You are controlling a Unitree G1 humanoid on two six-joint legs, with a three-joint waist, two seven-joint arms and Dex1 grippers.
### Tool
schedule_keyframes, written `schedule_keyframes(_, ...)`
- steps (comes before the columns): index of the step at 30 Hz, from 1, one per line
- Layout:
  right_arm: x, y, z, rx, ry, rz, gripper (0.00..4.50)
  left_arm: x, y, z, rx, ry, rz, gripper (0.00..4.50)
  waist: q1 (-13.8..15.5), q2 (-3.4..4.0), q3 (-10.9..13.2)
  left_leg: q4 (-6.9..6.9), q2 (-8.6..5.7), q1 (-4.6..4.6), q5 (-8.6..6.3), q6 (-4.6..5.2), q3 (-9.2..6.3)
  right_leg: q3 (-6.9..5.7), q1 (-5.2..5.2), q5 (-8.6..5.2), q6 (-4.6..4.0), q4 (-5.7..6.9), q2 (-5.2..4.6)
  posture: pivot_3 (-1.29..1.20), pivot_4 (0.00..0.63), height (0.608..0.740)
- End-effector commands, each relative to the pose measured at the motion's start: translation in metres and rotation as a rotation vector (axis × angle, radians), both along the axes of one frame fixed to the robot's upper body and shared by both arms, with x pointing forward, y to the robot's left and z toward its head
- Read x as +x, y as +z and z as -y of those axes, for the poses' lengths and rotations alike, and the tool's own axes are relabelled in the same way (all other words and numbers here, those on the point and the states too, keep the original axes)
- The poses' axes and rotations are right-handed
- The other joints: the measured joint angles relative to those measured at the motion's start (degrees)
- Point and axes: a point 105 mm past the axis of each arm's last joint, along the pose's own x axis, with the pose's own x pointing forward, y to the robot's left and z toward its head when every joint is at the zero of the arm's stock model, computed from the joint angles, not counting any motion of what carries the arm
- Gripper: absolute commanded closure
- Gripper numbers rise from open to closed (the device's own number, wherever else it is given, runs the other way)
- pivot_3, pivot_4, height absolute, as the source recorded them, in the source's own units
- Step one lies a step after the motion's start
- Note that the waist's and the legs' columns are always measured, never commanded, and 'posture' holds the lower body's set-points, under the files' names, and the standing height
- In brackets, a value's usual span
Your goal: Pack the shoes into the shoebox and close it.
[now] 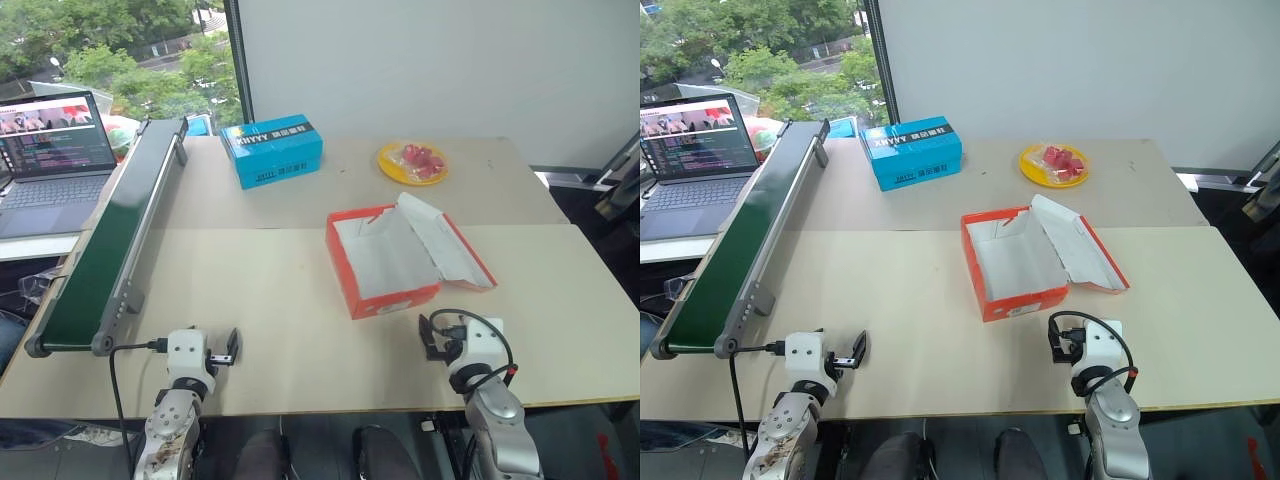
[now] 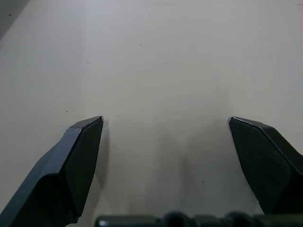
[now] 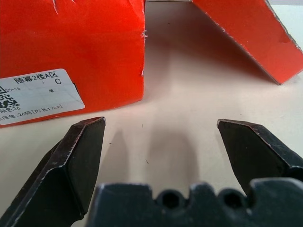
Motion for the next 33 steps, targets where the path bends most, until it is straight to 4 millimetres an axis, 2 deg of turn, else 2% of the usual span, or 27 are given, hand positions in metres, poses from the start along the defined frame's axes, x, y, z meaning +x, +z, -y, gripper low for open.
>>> schedule_keyframes(1,0.003,0.011,0.003,-0.028,-0.009,0.052,0.01,0.003,-0.004,-0.001,0.002,-0.007,-0.023,0.0,0.01,0.0,0.0,0.0,0.0,0.0,0.0,0.0,0.0,0.0,0.0,0.0,0.0,0.0,0.0,0.0,0.15,0.74)
schedule_keyframes(5,-0.001,0.011,0.014,-0.074,-0.065,0.042,0.01,0.014,0.003,-0.016,0.015,0.012,0.001,0.0,0.03,0.02,-0.08,0.02,-0.01,0.01,0.0,0.0,-0.01,-0.02,0.01,0.0,0.0,0.02,0.01,0.0,0.15,0.74)
schedule_keyframes(9,-0.022,0.024,0.055,-0.199,-0.276,0.008,0.01,0.029,0.016,-0.031,0.062,0.034,0.043,0.0,0.11,0.02,-0.09,-0.01,-0.02,-0.06,0.0,0.0,0.0,-0.02,-0.06,0.0,0.01,0.01,0.0,0.0,0.15,0.74)
schedule_keyframes(11,-0.032,0.044,0.072,-0.27,-0.37,0.042,0.01,0.038,0.031,-0.035,0.084,0.045,0.085,0.0,0.08,0.02,-0.1,0.0,-0.02,-0.12,0.0,0.0,-0.01,-0.04,-0.09,0.0,0.01,0.0,0.0,0.0,0.15,0.74)
schedule_keyframes(14,-0.039,0.082,0.086,-0.361,-0.454,0.128,0.01,0.052,0.057,-0.036,0.098,0.043,0.163,0.0,0.07,0.02,-0.1,0.04,-0.02,-0.09,0.0,0.0,-0.01,-0.03,-0.04,0.01,0.03,0.02,-0.03,0.0,0.15,0.74)
schedule_keyframes(17,-0.024,0.135,0.087,-0.407,-0.459,0.28,0.01,0.069,0.095,-0.03,0.131,0.03,0.273,0.0,-0.22,-0.02,-0.13,0.04,-0.01,-0.01,0.0,-0.01,-0.02,-0.03,0.0,0.02,0.03,0.03,0.01,0.0,0.15,0.74)
schedule_keyframes(19,-0.013,0.155,0.082,-0.4,-0.437,0.333,0.01,0.075,0.112,-0.026,0.133,0.024,0.319,0.0,-0.47,-0.02,-0.13,0.05,-0.07,-0.02,0.01,-0.01,0.03,0.04,-0.04,0.05,0.03,0.02,0.05,0.0,0.15,0.74)
schedule_keyframes(22,0.022,0.203,0.052,-0.364,-0.292,0.498,0.01,0.087,0.158,-0.021,0.156,0.027,0.436,0.0,-0.46,-0.04,-0.13,-0.01,-0.08,-0.02,0.0,-0.02,-0.01,-0.01,-0.03,0.03,0.01,-0.01,0.17,0.0,0.15,0.74)
schedule_keyframes(24,0.036,0.218,0.035,-0.347,-0.206,0.544,0.01,0.089,0.175,-0.022,0.161,0.041,0.475,0.0,-0.48,-0.05,-0.13,0.01,-0.13,-0.1,0.02,-0.04,-0.01,0.02,-0.12,0.05,0.01,0.04,0.16,0.0,0.15,0.74)
schedule_keyframes(28,0.077,0.215,-0.02,-0.219,0.116,0.485,0.01,0.089,0.199,-0.027,0.168,0.082,0.506,0.0,-0.32,-0.07,-0.13,0.01,-0.12,-0.09,0.02,-0.03,-0.04,-0.05,-0.02,0.05,0.03,-0.04,0.14,0.0,0.15,0.74)
schedule_keyframes(30,0.087,0.21,-0.036,-0.193,0.202,0.454,0.01,0.088,0.202,-0.031,0.173,0.1,0.493,0.0,-0.32,-0.07,-0.12,0.03,-0.15,-0.11,0.03,-0.02,0.01,-0.03,-0.04,0.08,0.07,-0.04,0.09,0.0,0.15,0.74)
schedule_keyframes(33,0.1,0.193,-0.061,-0.162,0.343,0.391,0.01,0.078,0.206,-0.047,0.146,0.169,0.472,0.0,-0.13,-0.08,-0.12,0.04,-0.12,-0.17,0.03,-0.02,-0.01,-0.06,-0.09,0.08,0.07,-0.01,0.08,0.0,0.15,0.74)
